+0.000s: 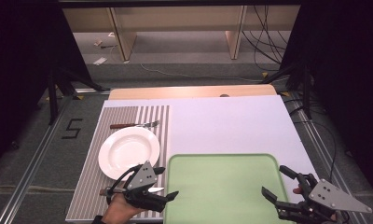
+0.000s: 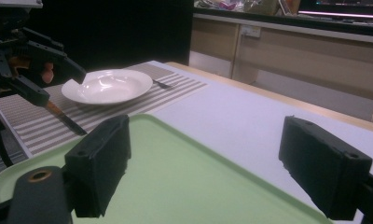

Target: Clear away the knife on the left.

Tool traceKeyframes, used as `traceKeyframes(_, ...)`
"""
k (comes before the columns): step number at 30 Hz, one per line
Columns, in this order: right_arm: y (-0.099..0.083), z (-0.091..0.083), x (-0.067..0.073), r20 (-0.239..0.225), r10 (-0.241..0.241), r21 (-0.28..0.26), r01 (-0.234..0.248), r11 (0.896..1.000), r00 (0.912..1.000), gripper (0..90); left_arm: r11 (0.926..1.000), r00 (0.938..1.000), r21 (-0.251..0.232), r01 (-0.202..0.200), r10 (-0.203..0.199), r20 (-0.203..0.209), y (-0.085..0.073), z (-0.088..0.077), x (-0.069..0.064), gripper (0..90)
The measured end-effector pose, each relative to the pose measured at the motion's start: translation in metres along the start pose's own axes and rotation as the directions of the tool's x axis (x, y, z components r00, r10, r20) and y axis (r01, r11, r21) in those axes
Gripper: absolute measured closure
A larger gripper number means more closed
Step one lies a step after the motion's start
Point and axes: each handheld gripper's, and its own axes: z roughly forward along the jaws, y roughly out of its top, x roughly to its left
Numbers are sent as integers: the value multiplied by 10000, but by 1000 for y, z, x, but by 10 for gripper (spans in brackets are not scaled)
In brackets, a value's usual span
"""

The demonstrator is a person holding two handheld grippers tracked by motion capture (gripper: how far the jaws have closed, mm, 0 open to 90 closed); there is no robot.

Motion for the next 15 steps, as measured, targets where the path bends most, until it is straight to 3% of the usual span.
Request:
traceKeyframes(7, 0, 0, -1, 22, 39, 24, -39, 10000, 10000, 178, 9980, 9997, 606, -175, 185, -175, 0, -2, 3, 179)
traceKeyframes(15, 0, 0, -1, 23, 47, -27, -47, 10000, 10000, 178, 9878, 9981, 1510, -390, 456, -407, -7, -6, 10, 178)
